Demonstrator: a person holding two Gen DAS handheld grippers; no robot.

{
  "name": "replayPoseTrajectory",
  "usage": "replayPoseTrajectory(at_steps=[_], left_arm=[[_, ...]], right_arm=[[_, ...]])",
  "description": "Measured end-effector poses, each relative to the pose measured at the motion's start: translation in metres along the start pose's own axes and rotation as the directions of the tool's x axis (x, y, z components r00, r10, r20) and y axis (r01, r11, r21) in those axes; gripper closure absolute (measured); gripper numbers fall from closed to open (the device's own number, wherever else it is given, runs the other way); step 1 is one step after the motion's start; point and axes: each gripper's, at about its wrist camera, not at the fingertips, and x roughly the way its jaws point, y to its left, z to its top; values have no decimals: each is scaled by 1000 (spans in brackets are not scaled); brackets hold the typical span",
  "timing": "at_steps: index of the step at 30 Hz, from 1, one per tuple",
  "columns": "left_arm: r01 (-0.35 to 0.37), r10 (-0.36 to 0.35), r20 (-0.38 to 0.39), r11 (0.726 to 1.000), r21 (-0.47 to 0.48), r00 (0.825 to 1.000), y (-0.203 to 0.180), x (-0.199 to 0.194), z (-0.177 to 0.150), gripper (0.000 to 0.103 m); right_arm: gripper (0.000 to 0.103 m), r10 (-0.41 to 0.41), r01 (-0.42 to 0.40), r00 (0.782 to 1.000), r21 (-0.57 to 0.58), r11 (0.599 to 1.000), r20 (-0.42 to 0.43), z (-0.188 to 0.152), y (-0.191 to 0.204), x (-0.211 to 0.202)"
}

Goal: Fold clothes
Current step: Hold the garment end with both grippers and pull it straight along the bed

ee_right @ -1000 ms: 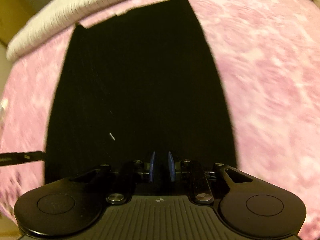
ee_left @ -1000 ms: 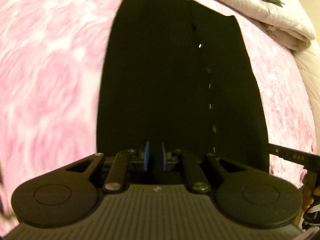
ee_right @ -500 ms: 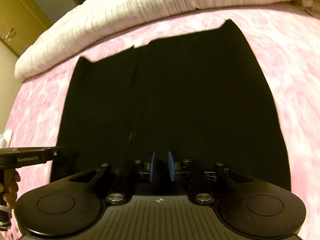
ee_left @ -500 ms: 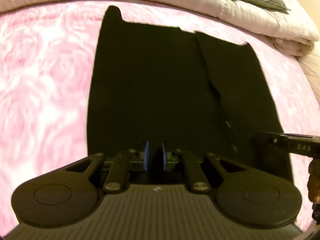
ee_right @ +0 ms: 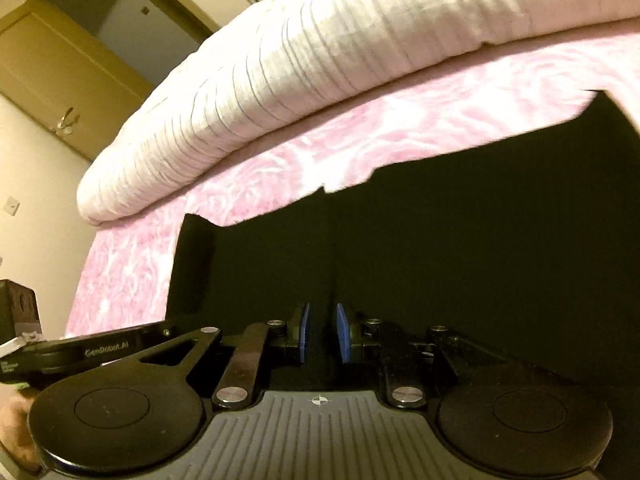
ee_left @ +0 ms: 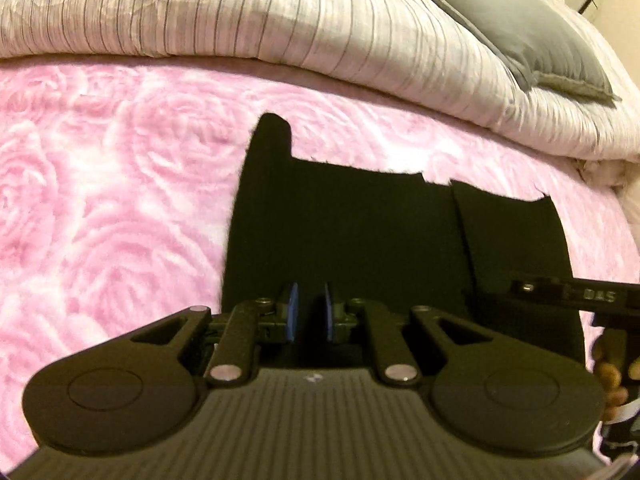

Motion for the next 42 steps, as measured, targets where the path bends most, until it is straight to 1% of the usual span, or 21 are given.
replayPoseTrajectory(at_steps=[2, 4, 11, 15, 16, 17, 18, 21, 24, 26, 28, 30, 33, 34, 36, 37, 39, 41, 42], left_arm=[[7, -7, 7, 1000, -10, 1000, 4, 4, 8, 94], [11, -11, 12, 1000, -14, 1000, 5, 7, 11, 94], [26, -25, 29, 999, -24, 999, 9, 17, 19, 94], [32, -31, 37, 999, -28, 999, 10, 21, 24, 94], [32, -31, 39, 999, -27, 999, 9, 22, 26, 94], [33, -32, 41, 999, -26, 999, 8, 22, 28, 94], [33, -32, 42, 999, -25, 999, 7, 23, 30, 94], [36, -35, 66, 999, -7, 997, 2, 21, 37, 94], [5, -6, 65, 1000, 22, 998, -1, 26, 40, 94], [-17, 15, 62, 999, 39, 998, -3, 30, 41, 94], [-39, 36, 62, 998, 50, 997, -4, 32, 40, 94], [-62, 58, 67, 996, 58, 996, -8, 30, 39, 94], [-84, 79, 64, 993, 84, 995, -14, 23, 33, 94], [-77, 72, 58, 993, 93, 996, -15, 19, 30, 94], [-60, 57, 34, 993, 99, 998, -16, 10, 15, 94], [-54, 52, 19, 994, 97, 998, -18, 5, 5, 94], [-47, 48, -11, 994, 95, 999, -23, -7, -17, 94], [-48, 52, -40, 994, 98, 998, -30, -19, -44, 94], [-51, 56, -50, 994, 99, 997, -34, -27, -58, 94]], right_arm=[[84, 8, -7, 1000, 13, 1000, -11, 5, -3, 14], [84, 11, -10, 1000, 51, 999, -18, 9, -10, 29], [84, 94, -99, 995, 136, 986, 43, 24, -25, 49], [85, 110, -115, 993, 105, 988, 46, 31, -21, 55], [89, 99, -103, 994, 82, 991, 46, 32, -19, 55], [103, 88, -91, 995, 59, 994, 47, 33, -16, 55], [103, 73, -74, 996, 28, 997, 46, 34, -14, 55], [103, 29, -26, 996, -29, 999, 88, 34, -8, 45], [103, -49, 54, 991, -39, 998, 122, 32, -10, 41], [103, -76, 81, 990, -35, 996, 115, 28, -15, 45], [103, -90, 99, 988, -74, 992, 123, 27, -8, 44], [102, -96, 107, 986, -73, 992, 139, 30, -4, 36], [94, -43, 43, 981, 8, 999, 191, 33, -13, 4], [91, -46, 39, 985, 47, 998, 167, 32, -19, -7], [91, -90, 86, 994, 76, 993, 59, 20, -31, -25], [91, -139, 138, 990, 44, 989, 20, 5, -32, -36], [91, -240, 239, 969, -26, 971, -54, -25, -35, -57], [91, -336, 328, 940, -106, 939, -68, -62, -30, -82], [91, -363, 352, 929, -134, 926, -71, -80, -26, -94]])
